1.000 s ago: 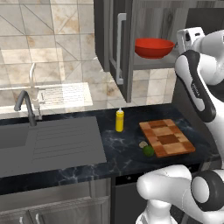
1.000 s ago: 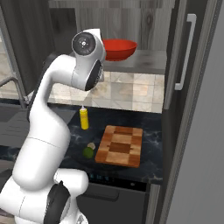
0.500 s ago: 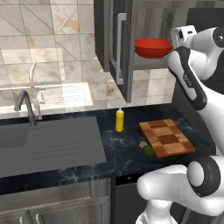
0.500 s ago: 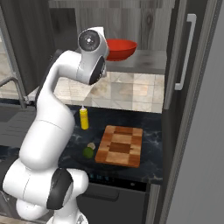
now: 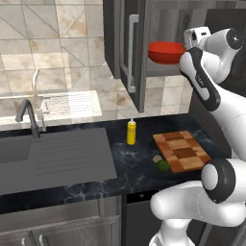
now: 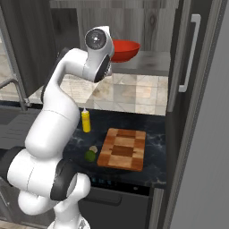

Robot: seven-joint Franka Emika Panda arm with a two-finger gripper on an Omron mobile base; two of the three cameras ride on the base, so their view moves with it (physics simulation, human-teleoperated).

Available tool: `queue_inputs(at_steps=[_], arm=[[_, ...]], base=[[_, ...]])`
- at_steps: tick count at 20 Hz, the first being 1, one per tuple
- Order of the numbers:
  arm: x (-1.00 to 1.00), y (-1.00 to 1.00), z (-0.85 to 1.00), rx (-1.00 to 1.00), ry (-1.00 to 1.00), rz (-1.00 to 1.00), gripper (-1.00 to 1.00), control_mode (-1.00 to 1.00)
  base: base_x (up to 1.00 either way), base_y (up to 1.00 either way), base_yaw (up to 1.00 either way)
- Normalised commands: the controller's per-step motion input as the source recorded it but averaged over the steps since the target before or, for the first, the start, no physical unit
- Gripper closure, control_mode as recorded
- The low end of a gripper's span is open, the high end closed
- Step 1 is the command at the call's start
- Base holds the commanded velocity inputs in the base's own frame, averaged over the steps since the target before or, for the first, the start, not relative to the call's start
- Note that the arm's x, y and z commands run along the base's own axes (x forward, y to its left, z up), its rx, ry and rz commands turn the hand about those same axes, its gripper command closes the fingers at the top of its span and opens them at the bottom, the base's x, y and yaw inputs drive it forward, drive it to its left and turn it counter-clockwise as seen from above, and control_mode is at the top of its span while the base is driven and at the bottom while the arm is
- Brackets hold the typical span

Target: Open the cabinet. Place the bowl and condiment on the counter. Then place the lime and garlic on the cutting board.

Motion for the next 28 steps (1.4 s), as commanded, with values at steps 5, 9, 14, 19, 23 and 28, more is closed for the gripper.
queue_inputs(at_steps=[5,9,14,19,23,28], arm=[[0.27,-0.02,0.0,0.0,0.0,0.0,-1.0,-1.0],[0.28,-0.02,0.0,0.0,0.0,0.0,-1.0,-1.0],[0.26,-0.01,0.0,0.0,0.0,0.0,-1.0,-1.0],[0.24,0.0,0.0,0.0,0.0,0.0,-1.0,-1.0],[0.2,0.0,0.0,0.0,0.0,0.0,-1.0,-1.0],[0.15,0.0,-0.02,0.0,0.0,0.0,-1.0,-1.0]], base=[[0.0,0.0,0.0],[0.0,0.0,0.0],[0.0,0.0,0.0],[0.0,0.0,0.0],[0.0,0.0,0.0],[0.0,0.0,0.0]])
